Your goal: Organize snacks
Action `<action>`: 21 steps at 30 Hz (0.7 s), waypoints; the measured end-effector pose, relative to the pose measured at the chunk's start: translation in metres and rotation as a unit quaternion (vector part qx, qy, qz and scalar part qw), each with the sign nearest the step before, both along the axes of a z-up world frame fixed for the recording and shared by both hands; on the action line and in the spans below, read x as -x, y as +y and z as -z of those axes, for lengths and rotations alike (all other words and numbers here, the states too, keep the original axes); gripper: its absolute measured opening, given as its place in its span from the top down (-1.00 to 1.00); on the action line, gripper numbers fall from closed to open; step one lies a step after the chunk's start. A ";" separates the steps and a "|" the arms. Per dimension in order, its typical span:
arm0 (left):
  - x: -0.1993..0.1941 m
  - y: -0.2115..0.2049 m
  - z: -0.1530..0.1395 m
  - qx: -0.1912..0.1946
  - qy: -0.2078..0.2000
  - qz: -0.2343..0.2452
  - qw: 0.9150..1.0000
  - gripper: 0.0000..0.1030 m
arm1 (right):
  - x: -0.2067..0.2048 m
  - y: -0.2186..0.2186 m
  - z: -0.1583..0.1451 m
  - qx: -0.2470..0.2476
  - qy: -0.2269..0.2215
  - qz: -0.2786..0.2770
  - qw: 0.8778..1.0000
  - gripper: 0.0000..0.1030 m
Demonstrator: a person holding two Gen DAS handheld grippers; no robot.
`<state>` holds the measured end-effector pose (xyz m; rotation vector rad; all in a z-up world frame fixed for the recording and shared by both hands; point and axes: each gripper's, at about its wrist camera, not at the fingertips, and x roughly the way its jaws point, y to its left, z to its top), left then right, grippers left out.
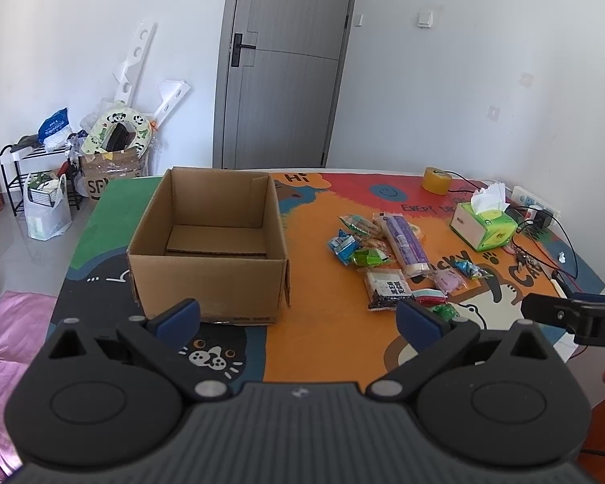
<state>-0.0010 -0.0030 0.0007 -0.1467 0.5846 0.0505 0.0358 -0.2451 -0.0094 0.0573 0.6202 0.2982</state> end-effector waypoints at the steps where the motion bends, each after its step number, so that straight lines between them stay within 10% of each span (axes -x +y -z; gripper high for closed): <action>1: 0.000 0.000 0.000 -0.001 0.000 0.000 1.000 -1.00 | 0.000 0.000 0.000 0.001 -0.001 0.000 1.000 -1.00; 21: 0.004 -0.006 -0.007 -0.011 -0.005 0.002 1.000 -1.00 | 0.004 0.003 -0.005 0.003 -0.006 -0.003 1.000 -1.00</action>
